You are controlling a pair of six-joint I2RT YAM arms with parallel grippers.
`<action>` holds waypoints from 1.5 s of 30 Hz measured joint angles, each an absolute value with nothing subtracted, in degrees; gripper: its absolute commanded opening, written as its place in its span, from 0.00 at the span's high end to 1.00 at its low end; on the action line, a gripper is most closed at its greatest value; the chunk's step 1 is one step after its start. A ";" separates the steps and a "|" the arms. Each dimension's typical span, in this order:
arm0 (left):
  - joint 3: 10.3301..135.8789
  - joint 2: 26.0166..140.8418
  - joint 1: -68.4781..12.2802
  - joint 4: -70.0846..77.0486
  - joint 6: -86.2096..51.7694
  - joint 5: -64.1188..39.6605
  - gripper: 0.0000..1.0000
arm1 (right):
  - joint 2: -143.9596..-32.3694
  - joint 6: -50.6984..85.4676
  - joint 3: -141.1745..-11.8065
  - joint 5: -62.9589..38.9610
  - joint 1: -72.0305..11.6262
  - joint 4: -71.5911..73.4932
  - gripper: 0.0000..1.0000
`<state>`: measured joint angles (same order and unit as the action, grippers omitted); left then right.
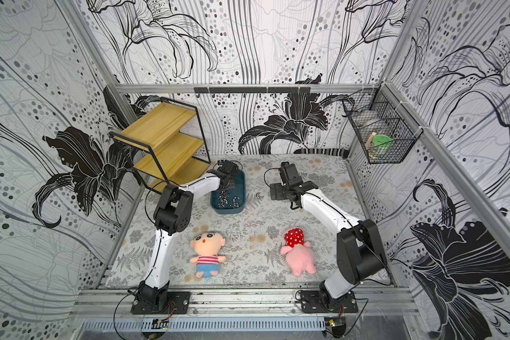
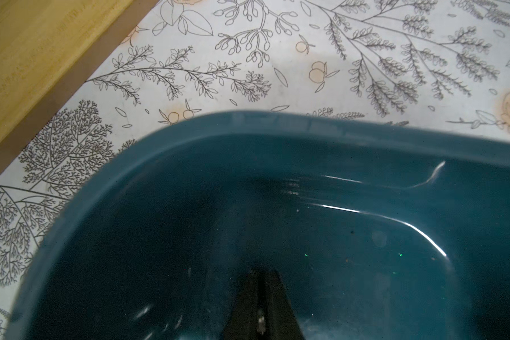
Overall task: Take out the wing nut from the storage box
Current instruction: Pick up the wing nut from the storage box.
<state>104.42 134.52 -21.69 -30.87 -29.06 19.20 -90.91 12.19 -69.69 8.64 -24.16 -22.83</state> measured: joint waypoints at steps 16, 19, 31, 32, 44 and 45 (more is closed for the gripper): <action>103.35 131.90 -22.76 -30.81 -28.05 18.44 1.00 | -91.68 11.97 -70.83 8.80 -24.49 -23.14 0.04; 103.35 129.95 -23.68 -30.81 -27.79 18.46 1.00 | -91.68 11.97 -70.83 8.80 -24.49 -23.14 0.05; 105.56 124.86 -31.35 -31.92 -26.89 18.41 1.00 | -91.33 11.99 -70.81 10.70 -24.47 -23.16 0.05; 106.04 124.73 -32.60 -31.94 -26.89 18.22 1.00 | -91.22 11.99 -70.78 10.85 -24.34 -23.16 0.05; 111.18 126.13 -40.05 -31.77 -27.66 13.87 1.00 | -87.13 12.23 -65.69 11.64 -18.35 -23.16 0.04; 111.85 126.76 -40.21 -31.73 -27.86 13.74 1.00 | -86.80 12.23 -65.36 11.64 -18.13 -23.16 0.04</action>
